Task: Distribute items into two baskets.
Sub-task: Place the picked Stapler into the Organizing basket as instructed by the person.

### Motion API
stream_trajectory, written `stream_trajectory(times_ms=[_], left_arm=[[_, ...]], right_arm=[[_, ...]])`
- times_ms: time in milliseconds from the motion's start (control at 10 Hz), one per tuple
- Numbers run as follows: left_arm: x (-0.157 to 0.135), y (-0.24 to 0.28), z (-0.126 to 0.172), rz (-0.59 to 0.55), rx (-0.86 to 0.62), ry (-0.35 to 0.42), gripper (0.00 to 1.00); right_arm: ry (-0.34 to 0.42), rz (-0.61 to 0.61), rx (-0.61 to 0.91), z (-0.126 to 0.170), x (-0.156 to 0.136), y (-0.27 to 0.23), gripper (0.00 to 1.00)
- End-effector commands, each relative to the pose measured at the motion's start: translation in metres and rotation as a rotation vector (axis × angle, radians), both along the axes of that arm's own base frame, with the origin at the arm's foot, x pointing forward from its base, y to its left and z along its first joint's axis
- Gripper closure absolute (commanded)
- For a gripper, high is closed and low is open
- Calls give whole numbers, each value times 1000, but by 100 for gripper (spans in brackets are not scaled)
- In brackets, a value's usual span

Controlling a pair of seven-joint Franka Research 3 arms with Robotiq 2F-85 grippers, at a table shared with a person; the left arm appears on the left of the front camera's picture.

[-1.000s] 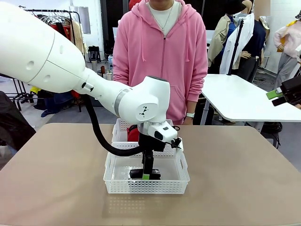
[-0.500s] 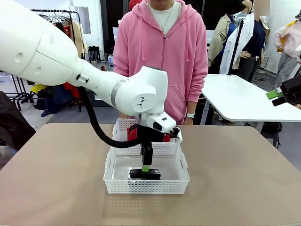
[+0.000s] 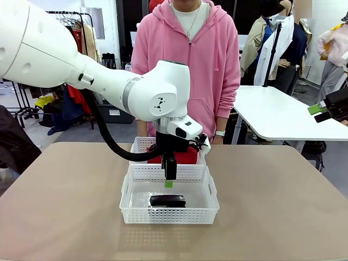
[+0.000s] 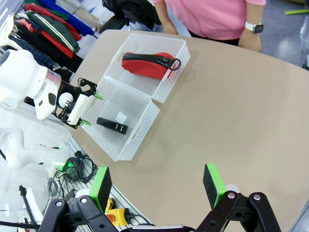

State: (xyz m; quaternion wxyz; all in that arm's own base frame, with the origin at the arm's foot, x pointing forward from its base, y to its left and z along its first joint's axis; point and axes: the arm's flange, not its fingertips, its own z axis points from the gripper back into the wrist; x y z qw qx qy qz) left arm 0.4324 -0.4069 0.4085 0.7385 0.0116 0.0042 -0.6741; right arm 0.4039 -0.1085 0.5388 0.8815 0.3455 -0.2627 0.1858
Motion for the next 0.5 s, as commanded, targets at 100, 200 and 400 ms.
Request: stream_trajectory(times_ms=[100,200,400], left_arm=[[0,0,0,-5,3,-3,0],[0,0,0,-5,3,-3,0],[0,0,0,-5,3,-3,0]], right_arm=[[11,-8,-3,3,-1,1,0],[11,-8,-3,3,-1,1,0],[11,-8,-3,3,-1,1,0]])
